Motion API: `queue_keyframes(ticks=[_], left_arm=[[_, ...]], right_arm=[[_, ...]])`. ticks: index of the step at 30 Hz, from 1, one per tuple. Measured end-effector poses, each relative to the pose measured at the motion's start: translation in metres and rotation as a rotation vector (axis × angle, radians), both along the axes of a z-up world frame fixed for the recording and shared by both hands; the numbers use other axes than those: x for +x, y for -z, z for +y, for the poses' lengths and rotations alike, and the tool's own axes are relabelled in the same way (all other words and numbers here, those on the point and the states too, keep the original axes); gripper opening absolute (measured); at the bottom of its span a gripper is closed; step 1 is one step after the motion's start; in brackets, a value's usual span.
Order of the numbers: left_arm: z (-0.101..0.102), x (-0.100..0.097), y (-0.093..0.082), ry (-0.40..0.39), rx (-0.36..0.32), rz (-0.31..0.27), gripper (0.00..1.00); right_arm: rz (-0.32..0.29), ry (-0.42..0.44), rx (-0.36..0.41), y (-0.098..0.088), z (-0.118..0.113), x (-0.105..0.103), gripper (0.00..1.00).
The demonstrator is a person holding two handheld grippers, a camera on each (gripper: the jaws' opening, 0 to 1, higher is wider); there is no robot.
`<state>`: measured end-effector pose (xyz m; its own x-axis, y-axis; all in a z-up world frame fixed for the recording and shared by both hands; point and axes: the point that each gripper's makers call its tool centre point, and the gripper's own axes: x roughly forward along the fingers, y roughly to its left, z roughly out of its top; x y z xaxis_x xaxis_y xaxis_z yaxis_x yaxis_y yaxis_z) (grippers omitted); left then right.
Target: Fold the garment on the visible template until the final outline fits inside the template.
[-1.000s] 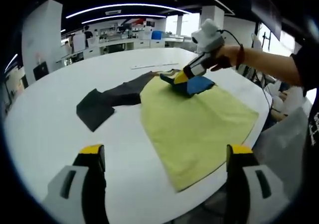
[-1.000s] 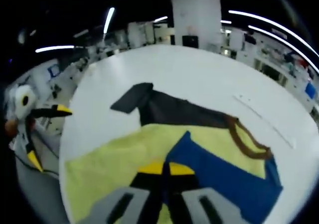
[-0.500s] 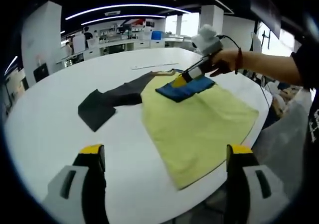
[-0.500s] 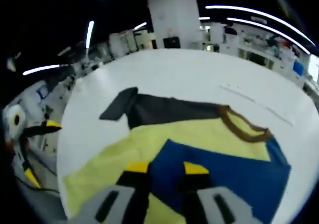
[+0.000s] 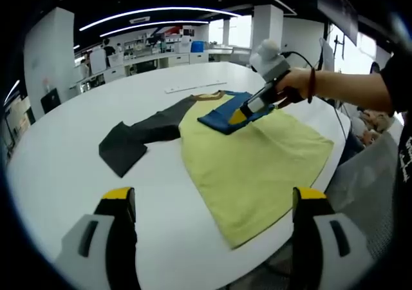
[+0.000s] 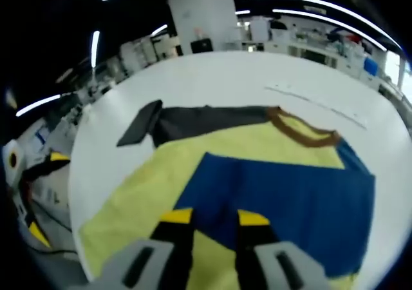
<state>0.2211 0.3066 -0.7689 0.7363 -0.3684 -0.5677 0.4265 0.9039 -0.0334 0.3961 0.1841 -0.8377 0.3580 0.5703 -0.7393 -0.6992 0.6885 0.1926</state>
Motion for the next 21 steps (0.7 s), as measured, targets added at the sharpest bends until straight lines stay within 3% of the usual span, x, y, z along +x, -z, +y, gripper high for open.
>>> queue_keyframes(ticks=[10, 21], left_arm=[[0.013, 0.003, 0.0, -0.003, 0.007, -0.011, 0.99], [0.008, 0.003, -0.002, 0.021, 0.023, -0.014, 0.99]], right_arm=[[0.014, 0.055, 0.002, 0.005, 0.004, -0.005, 0.09], [0.032, 0.113, 0.009, 0.008, 0.005, 0.0, 0.0]])
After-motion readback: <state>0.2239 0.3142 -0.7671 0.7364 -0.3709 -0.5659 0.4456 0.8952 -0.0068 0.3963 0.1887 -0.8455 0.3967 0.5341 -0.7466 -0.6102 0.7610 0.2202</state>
